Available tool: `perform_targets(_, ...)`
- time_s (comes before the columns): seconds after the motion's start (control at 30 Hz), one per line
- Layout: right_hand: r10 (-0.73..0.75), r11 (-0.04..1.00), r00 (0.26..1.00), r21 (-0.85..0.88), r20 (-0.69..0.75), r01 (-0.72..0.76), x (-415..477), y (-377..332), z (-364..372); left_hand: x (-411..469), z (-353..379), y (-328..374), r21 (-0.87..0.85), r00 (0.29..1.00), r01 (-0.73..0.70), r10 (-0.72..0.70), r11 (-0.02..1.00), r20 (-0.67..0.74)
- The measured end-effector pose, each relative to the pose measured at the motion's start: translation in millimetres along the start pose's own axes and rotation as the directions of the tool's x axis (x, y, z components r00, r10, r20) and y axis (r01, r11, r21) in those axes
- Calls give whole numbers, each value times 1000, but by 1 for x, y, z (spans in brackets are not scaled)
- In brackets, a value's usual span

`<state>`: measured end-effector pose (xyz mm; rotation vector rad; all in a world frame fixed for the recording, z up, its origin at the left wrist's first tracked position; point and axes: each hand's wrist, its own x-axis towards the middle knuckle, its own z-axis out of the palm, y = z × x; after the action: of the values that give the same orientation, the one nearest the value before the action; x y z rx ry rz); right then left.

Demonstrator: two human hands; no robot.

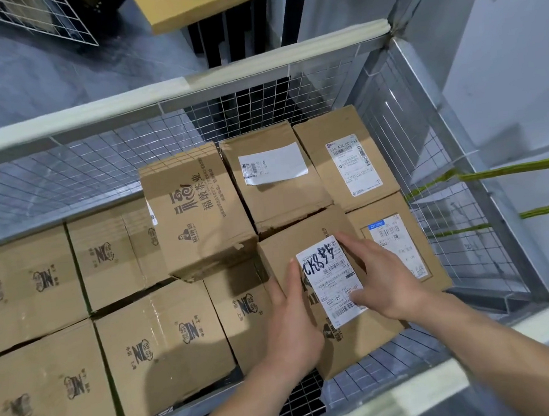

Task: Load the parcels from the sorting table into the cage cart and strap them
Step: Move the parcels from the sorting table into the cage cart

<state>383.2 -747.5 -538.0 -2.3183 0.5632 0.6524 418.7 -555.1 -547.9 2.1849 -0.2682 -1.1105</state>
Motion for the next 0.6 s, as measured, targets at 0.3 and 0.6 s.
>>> perform_targets(0.3, -30, 999, 998, -14, -47, 29, 11, -5, 9, 10, 0, -7, 7, 999, 25, -26, 1000, 36)
perform_targets(0.6, -29, 998, 997, 60, -65, 33, 7, -19, 10, 2, -15, 4, -62, 998, 54, -53, 997, 24)
